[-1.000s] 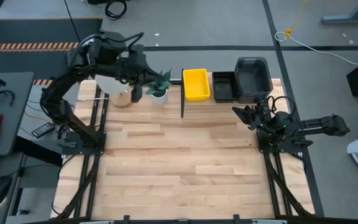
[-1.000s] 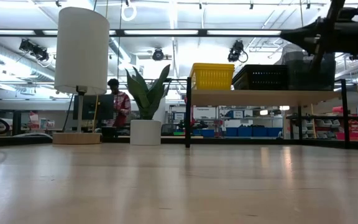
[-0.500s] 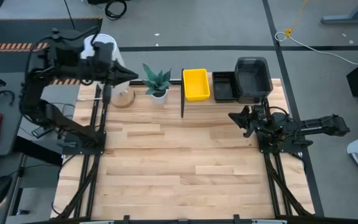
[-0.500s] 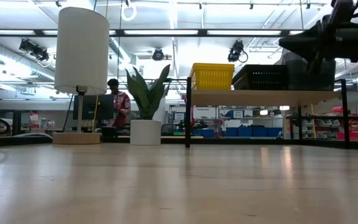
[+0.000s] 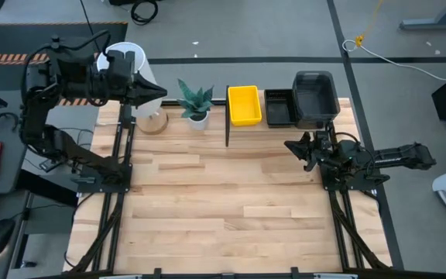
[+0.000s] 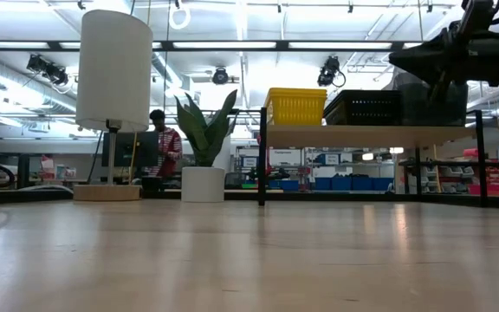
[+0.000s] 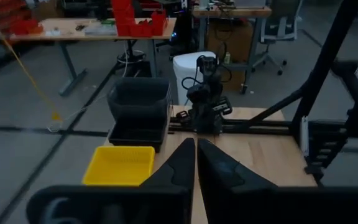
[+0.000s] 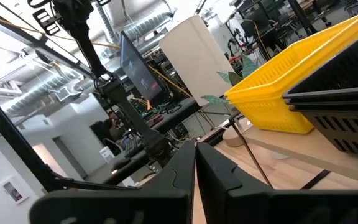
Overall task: Stack baskets on shelf by color
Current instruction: Return to Home Position
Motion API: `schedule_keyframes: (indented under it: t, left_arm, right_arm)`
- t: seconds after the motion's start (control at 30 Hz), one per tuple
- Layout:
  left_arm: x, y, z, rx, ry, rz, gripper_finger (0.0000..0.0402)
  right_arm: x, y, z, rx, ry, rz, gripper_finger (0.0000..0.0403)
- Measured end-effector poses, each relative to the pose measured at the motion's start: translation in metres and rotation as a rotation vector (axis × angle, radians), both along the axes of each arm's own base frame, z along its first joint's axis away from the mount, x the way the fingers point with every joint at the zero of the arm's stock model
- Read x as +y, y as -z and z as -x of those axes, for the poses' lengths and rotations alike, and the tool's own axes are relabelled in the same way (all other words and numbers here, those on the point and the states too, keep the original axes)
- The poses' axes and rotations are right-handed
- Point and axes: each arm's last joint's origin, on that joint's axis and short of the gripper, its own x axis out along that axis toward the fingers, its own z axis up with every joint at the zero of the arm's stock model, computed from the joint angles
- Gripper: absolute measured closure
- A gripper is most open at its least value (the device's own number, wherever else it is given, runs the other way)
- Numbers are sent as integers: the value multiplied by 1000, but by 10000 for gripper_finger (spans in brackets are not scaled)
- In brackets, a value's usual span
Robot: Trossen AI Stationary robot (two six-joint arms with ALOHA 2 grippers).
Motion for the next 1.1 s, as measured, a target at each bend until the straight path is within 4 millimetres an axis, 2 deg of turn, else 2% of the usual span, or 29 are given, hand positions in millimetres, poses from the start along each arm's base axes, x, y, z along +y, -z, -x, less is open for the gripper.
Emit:
schedule_keyframes:
  t: [0.13,0.27,0.43,0.53,0.63,0.93,1.1]
  left_arm:
    - [0,0,0,-17,-31,113,376]
    - [0,-1,0,-57,-91,344,382]
    - [2,-3,2,-88,-135,442,385]
    - [4,-4,12,-86,-216,303,381]
    - [1,-6,19,-73,-193,166,377]
    - [-9,8,21,97,-95,31,379]
    - [-9,22,20,137,-89,25,383]
  right_arm:
    - [0,0,0,0,0,0,383]
    - [0,0,0,0,0,0,384]
    - [0,0,0,0,0,0,384]
    - [0,0,0,0,0,0,384]
    - [0,0,0,0,0,0,384]
    - [0,0,0,-1,0,0,384]
    - [0,0,0,0,0,0,384]
